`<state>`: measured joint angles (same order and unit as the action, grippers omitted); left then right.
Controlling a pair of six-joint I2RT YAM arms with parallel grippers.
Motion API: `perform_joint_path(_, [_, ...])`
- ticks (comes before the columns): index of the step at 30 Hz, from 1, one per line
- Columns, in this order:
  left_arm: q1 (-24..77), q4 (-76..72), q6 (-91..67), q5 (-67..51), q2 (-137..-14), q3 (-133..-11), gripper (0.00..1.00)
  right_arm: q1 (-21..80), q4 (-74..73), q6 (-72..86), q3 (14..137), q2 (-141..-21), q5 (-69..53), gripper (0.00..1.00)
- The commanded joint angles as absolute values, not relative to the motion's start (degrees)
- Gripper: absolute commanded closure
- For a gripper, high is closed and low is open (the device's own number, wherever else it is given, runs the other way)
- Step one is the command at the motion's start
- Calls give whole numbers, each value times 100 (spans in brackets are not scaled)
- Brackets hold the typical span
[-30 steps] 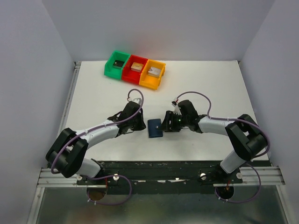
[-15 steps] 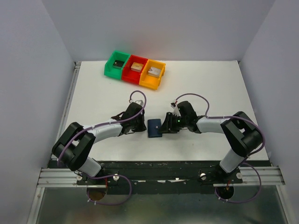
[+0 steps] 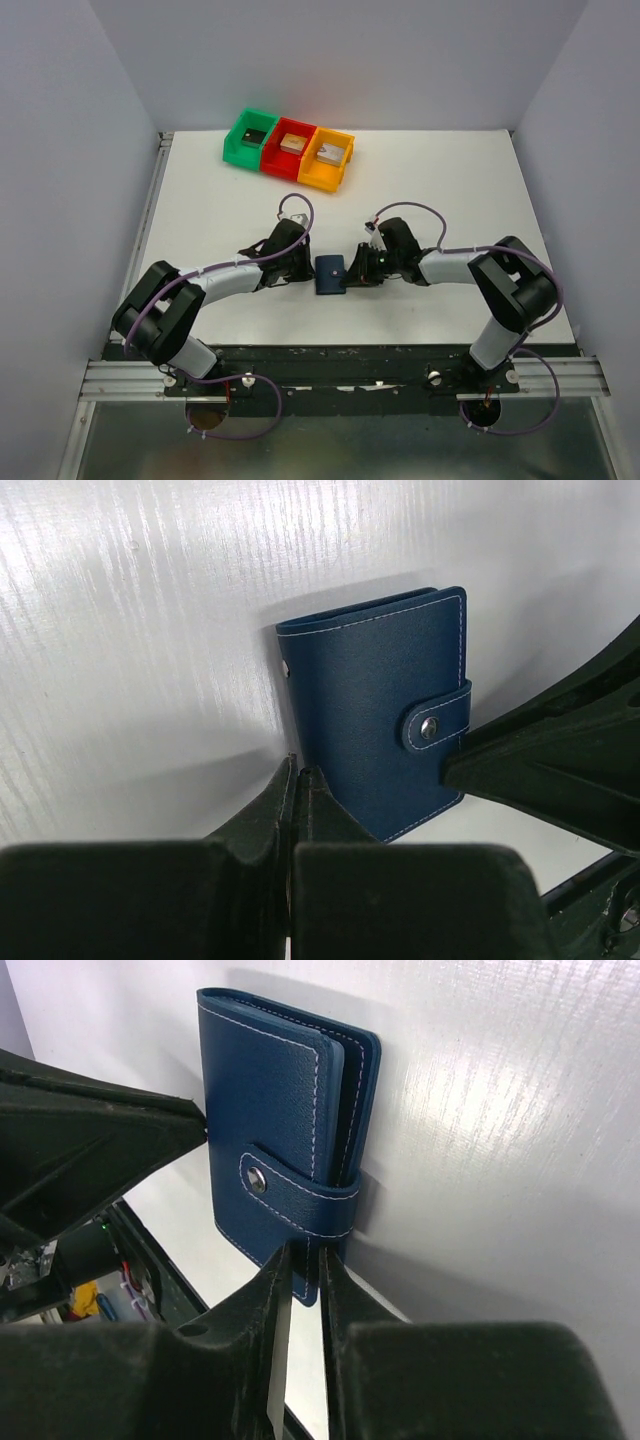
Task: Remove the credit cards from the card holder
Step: Pick up the card holder from the center of the board.
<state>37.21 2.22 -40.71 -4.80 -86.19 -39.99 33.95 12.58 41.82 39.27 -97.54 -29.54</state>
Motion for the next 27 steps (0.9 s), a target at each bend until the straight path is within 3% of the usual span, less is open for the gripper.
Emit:
perform_joint_path(1, [3753,79,-4122,-598,-8649,-3990,100,3419,1397,4210,3902,-9914,-3085,81])
perform_joint_path(6, [3744,149,-4131,-536,-8561,-3981,100,3419,1389,4219,3823,-9774,-3059,100])
perform_joint_path(20, [3209,633,-4605,-140,-7367,-3964,97,3410,-270,3350,3788,-7745,-2418,100])
perform_joint_path(24, [2857,37,-4728,-553,-6813,-3736,79,3419,-983,2902,4121,-6892,-2206,100])
perform_joint_path(27, [2690,-438,-4869,-816,-6443,-3569,41,3410,-1414,2567,4446,-6452,-2232,100])
